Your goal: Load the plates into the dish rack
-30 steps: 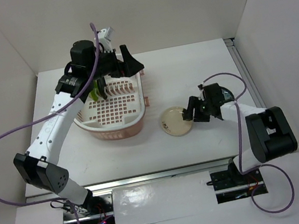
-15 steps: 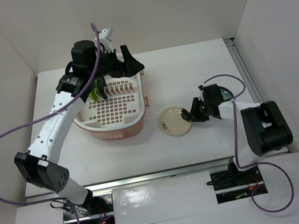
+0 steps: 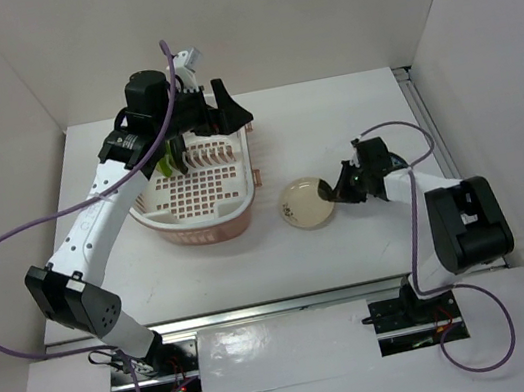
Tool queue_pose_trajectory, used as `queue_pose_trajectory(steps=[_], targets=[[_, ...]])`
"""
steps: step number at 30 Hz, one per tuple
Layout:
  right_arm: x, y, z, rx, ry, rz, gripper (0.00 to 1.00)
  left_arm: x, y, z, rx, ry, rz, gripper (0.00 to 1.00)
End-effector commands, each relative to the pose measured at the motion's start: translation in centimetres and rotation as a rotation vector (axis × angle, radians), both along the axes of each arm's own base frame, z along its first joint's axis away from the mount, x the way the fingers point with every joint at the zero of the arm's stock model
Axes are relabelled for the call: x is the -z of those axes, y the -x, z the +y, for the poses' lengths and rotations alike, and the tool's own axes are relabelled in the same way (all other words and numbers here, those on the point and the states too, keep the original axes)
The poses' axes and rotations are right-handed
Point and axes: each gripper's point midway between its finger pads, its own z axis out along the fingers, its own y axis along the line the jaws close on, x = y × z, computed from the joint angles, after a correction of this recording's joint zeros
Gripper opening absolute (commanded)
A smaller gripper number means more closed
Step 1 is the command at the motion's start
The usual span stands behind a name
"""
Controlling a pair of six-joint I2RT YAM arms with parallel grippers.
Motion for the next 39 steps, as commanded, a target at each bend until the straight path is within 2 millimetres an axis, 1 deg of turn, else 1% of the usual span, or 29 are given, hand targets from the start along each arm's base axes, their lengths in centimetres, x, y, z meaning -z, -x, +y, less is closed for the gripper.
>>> queue_pose_trajectory(steps=[1,2,3,5,6,7,8,9,11,14,15,16,19,20,21,22,23,27,28,30,31,32,33,34,35,36,37,38,39], targets=[[-5.9,-3.8,-2.0,0.119,0.074,-0.145,0.0,-1.2,-0.2,-0.1,0.003,0.023,-0.035,1.0],[-6.8,-4.0,-2.4,0.134,0.088,-0.154,0.0,-1.2,-0.2,-0.1,0.003,0.023,-0.035,1.0],[-9.1,-5.2,-2.7,0.155,0.098,-0.206,0.0,-0.7,-0.6,-0.2,-0.006,0.016,-0.026,1.0],[-11.0,-5.7,-4.3,0.221,0.162,-0.223,0.0,-0.3,-0.8,-0.2,-0.006,0.012,-0.018,1.0],[-13.5,-6.6,-4.8,0.252,0.177,-0.273,0.0,-0.3,-0.8,-0.2,-0.006,0.012,-0.018,1.0],[-14.2,-6.8,-5.3,0.275,0.198,-0.277,0.0,-0.3,-0.8,-0.2,-0.006,0.012,-0.018,1.0],[-15.3,-6.9,-6.1,0.315,0.218,-0.295,0.0,0.6,-1.1,-0.4,-0.006,0.004,0.0,1.0],[-16.8,-7.0,-6.2,0.325,0.219,-0.316,0.0,0.6,-1.1,-0.4,-0.006,0.004,0.001,1.0],[-18.2,-6.9,-6.0,0.317,0.2,-0.346,0.0,1.3,-1.3,-0.6,0.008,-0.002,0.004,1.0],[-22.7,-7.2,-3.2,0.206,0.069,-0.499,0.0,1.6,-1.6,-0.8,0.008,-0.002,0.005,1.0],[-23.9,-6.5,-1.4,0.119,-0.005,-0.538,0.0,2.1,-1.8,-0.9,0.008,-0.007,0.015,1.0],[-25.5,-6.8,-0.5,0.077,-0.046,-0.601,0.0,2.1,-1.8,-0.9,0.008,-0.007,0.015,1.0],[-27.6,-6.2,2.3,-0.065,-0.169,-0.666,0.0,2.7,-2.4,-1.1,0.008,-0.012,0.026,1.0],[-27.7,-6.0,2.9,-0.101,-0.191,-0.67,0.0,2.9,-2.7,-1.2,0.008,-0.013,0.029,1.0],[-28.1,-5.2,4.4,-0.178,-0.248,-0.667,0.0,3.4,-2.8,-1.4,0.017,-0.015,0.041,1.0],[-28.7,-5.3,4.9,-0.209,-0.264,-0.698,0.0,3.0,-2.8,-1.4,0.017,-0.011,0.033,1.0],[-29.2,-4.9,5.7,-0.239,-0.289,-0.71,0.0,3.5,-3.0,-1.5,0.017,-0.016,0.043,1.0],[-30.3,-4.8,7.4,-0.284,-0.306,-0.746,0.0,3.9,-3.2,-1.6,0.014,-0.014,0.058,0.97],[-29.8,-4.8,8.0,-0.302,-0.315,-0.728,0.0,3.9,-3.1,-1.8,0.024,-0.01,0.06,0.95],[-30.5,-5.0,8.5,-0.314,-0.319,-0.741,0.0,4.2,-3.3,-1.9,0.024,-0.01,0.06,0.84],[-30.5,-4.8,8.8,-0.328,-0.315,-0.746,0.0,4.1,-3.2,-2.0,0.033,-0.008,0.061,0.73],[-29.9,-5.1,8.7,-0.317,-0.31,-0.728,0.0,4.1,-3.2,-2.0,0.033,-0.008,0.061,0.61],[-30.4,-5.3,8.6,-0.309,-0.306,-0.74,0.0,4.1,-3.2,-2.0,0.033,-0.008,0.061,0.49],[-30.2,-5.2,8.8,-0.313,-0.297,-0.737,0.0,4.1,-3.2,-2.0,0.033,-0.008,0.061,0.22],[-29.5,-5.6,8.7,-0.295,-0.286,-0.718,0.0,4.2,-3.3,-1.9,0.024,-0.01,0.06,0.1],[-29.5,-5.8,8.5,-0.282,-0.28,-0.72,0.0,3.6,-3.4,-1.9,0.024,-0.006,0.049,0.01],[-29.5,-5.8,8.5,-0.282,-0.28,-0.72,0.0,3.7,-3.4,-1.9,0.027,-0.011,0.042,0.0],[-29.5,-6.0,8.3,-0.264,-0.27,-0.722,0.13,3.4,-3.4,-1.9,0.027,-0.011,0.042,0.0],[-29.5,-6.0,8.6,-0.266,-0.27,-0.722,0.34,3.4,-3.4,-1.9,0.027,-0.011,0.042,0.0]])
